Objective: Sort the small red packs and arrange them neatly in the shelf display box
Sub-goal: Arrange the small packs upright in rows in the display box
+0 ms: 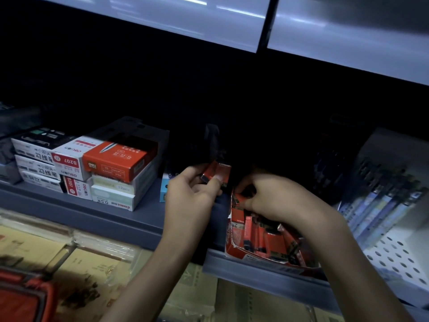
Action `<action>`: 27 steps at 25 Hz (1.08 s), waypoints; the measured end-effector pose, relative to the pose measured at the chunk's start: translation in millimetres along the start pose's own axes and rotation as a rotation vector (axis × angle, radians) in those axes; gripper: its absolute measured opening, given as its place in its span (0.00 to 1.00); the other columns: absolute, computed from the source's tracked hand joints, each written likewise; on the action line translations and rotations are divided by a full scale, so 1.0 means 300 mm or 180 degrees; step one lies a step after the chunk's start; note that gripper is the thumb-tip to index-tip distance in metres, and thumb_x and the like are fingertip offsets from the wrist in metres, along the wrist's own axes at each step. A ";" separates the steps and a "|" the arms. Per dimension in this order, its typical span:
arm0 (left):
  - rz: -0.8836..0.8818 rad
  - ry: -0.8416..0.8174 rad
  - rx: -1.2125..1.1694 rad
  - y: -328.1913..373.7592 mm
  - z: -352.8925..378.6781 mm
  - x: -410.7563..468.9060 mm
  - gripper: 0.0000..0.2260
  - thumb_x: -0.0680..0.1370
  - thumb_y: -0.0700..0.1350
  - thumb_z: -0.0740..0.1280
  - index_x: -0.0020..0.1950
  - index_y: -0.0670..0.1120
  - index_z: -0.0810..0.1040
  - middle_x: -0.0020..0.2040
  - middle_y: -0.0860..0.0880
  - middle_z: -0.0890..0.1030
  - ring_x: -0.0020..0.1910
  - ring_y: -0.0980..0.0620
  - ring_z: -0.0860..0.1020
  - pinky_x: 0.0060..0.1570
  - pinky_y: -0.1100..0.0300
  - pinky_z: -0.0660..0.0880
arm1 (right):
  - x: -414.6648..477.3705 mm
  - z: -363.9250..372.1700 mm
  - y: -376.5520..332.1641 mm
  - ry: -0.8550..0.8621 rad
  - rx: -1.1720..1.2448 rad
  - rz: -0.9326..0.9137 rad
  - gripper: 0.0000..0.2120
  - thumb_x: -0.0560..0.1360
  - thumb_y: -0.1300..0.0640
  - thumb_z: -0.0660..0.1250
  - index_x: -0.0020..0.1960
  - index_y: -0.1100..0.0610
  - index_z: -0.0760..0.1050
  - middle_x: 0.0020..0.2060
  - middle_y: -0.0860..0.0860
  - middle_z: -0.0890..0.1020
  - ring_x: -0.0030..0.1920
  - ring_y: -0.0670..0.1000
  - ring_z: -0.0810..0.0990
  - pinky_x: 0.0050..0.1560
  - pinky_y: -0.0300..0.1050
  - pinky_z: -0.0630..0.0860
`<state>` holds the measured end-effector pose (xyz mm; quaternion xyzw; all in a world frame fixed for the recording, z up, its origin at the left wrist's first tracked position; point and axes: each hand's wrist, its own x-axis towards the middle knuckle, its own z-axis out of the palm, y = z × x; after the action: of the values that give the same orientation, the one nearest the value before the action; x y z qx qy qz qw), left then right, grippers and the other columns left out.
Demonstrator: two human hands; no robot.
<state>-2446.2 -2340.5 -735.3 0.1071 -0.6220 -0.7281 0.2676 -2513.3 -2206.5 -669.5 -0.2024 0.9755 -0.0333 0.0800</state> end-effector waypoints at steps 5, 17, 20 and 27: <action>-0.0036 0.0018 -0.0077 0.000 -0.006 0.007 0.03 0.79 0.37 0.71 0.52 0.42 0.83 0.31 0.50 0.84 0.32 0.59 0.81 0.33 0.68 0.75 | -0.035 -0.032 0.033 0.0203 0.0630 0.0016 0.21 0.80 0.42 0.67 0.72 0.39 0.70 0.59 0.46 0.80 0.51 0.45 0.75 0.48 0.39 0.71; -0.0022 -0.0011 -0.0051 0.005 0.006 -0.001 0.03 0.79 0.38 0.72 0.51 0.44 0.83 0.32 0.50 0.84 0.32 0.58 0.82 0.33 0.67 0.75 | -0.050 -0.050 0.053 0.0122 0.0287 -0.0068 0.20 0.78 0.41 0.69 0.68 0.39 0.72 0.51 0.44 0.80 0.43 0.44 0.78 0.39 0.39 0.72; -0.0017 0.0018 -0.0078 0.001 0.002 0.003 0.04 0.78 0.37 0.72 0.53 0.40 0.83 0.32 0.50 0.84 0.32 0.59 0.82 0.33 0.68 0.75 | -0.041 -0.027 0.052 0.0227 0.0188 -0.0144 0.27 0.80 0.39 0.65 0.76 0.40 0.63 0.66 0.48 0.78 0.62 0.51 0.78 0.54 0.42 0.74; -0.0076 0.0093 -0.0112 -0.005 0.007 0.015 0.04 0.78 0.36 0.72 0.52 0.38 0.82 0.31 0.50 0.84 0.31 0.58 0.81 0.31 0.67 0.74 | -0.045 -0.017 0.049 0.0423 0.0543 -0.0185 0.22 0.79 0.34 0.61 0.71 0.36 0.68 0.54 0.44 0.78 0.54 0.48 0.77 0.50 0.42 0.71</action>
<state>-2451.3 -2341.0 -735.5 0.1205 -0.6038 -0.7404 0.2697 -2507.6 -2187.5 -663.8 -0.2204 0.9660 -0.1319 0.0311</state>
